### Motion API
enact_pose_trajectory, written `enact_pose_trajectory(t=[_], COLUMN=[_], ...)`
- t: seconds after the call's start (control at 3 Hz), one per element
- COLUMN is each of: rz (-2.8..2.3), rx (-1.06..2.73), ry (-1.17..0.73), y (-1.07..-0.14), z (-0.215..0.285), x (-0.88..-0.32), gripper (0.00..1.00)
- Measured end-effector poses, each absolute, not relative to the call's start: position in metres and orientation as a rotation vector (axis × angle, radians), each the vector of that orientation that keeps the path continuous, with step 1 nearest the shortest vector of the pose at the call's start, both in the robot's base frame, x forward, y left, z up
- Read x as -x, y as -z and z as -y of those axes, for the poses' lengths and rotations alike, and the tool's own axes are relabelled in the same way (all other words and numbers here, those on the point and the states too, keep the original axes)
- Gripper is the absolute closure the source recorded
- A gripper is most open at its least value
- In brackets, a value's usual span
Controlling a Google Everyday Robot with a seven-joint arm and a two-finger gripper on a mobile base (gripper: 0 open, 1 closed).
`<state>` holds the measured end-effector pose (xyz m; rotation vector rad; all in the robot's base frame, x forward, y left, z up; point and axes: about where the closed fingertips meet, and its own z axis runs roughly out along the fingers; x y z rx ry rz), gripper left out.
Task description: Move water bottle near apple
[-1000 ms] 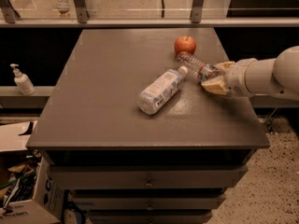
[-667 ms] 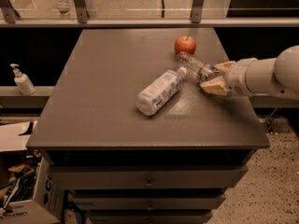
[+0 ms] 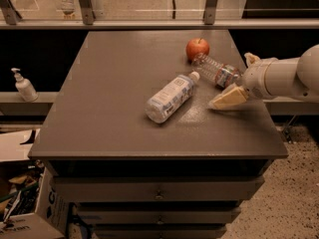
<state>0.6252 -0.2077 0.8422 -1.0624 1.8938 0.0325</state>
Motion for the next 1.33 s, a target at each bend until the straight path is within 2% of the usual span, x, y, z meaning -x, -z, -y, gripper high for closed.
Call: enact_pose_trajectory(t=[0.33,1.0,1.33], rz=[-1.883,-1.799,-1.797], rx=[0.999,0.819,0.815], ry=[-0.113,-0.414,-0.426], y=[-0.85,-0.878,-0.879], z=[0.21,0.225,0.223], x=[-0.621,-0.593,-0.591], gripper=[0.0,0.0,0.0])
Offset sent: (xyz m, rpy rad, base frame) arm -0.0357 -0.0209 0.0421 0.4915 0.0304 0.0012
